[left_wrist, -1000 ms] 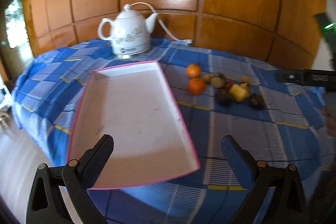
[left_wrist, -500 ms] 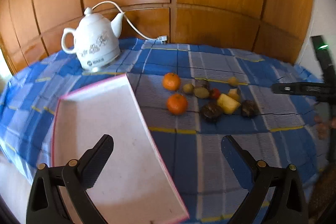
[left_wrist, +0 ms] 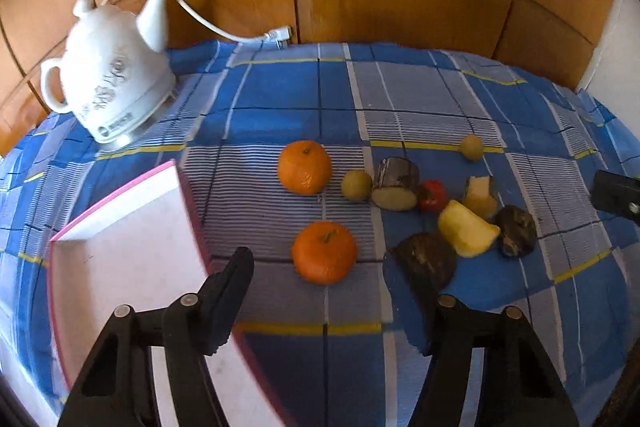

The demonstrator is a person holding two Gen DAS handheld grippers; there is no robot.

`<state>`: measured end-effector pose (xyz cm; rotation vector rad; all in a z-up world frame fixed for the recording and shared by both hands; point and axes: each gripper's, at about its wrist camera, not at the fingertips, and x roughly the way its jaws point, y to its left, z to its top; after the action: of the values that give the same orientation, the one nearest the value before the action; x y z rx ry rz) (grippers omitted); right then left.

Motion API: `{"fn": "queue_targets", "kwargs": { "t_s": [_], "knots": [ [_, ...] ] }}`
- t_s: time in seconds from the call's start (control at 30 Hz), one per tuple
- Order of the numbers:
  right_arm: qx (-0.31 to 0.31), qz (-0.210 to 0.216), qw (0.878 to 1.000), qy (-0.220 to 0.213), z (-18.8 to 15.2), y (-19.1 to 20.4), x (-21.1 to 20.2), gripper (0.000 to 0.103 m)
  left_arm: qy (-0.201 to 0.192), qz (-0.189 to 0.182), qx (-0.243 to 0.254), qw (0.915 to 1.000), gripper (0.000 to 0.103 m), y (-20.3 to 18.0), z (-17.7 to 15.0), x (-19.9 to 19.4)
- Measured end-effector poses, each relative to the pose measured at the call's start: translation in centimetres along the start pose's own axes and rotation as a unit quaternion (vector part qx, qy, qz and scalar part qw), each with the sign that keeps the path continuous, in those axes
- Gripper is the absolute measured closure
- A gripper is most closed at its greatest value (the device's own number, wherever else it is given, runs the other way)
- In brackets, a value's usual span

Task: Organize fruits
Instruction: 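Reach the left gripper to the mandarin orange and close on it, then carry the orange into the tray and open the left gripper while the right grasps a brown fruit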

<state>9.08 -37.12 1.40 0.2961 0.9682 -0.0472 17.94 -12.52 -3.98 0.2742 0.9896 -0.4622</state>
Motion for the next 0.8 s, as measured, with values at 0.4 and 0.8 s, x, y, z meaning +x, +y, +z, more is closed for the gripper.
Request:
{"fn": "queue_targets", "kwargs": {
  "t_s": [0.4,0.8],
  "knots": [
    [0.063,0.056,0.996,0.018,0.3,-1.9,1.4,0.049,-0.014,-0.048,-0.03,0.9983,0.063,-0.4,-1.4,-0.5],
    [-0.113,0.009,0.99,0.081,-2.0,3.7,5.7,0.048,-0.069,-0.07,-0.083,0.9917,0.063,2.5,-6.0,-7.4]
  ]
}}
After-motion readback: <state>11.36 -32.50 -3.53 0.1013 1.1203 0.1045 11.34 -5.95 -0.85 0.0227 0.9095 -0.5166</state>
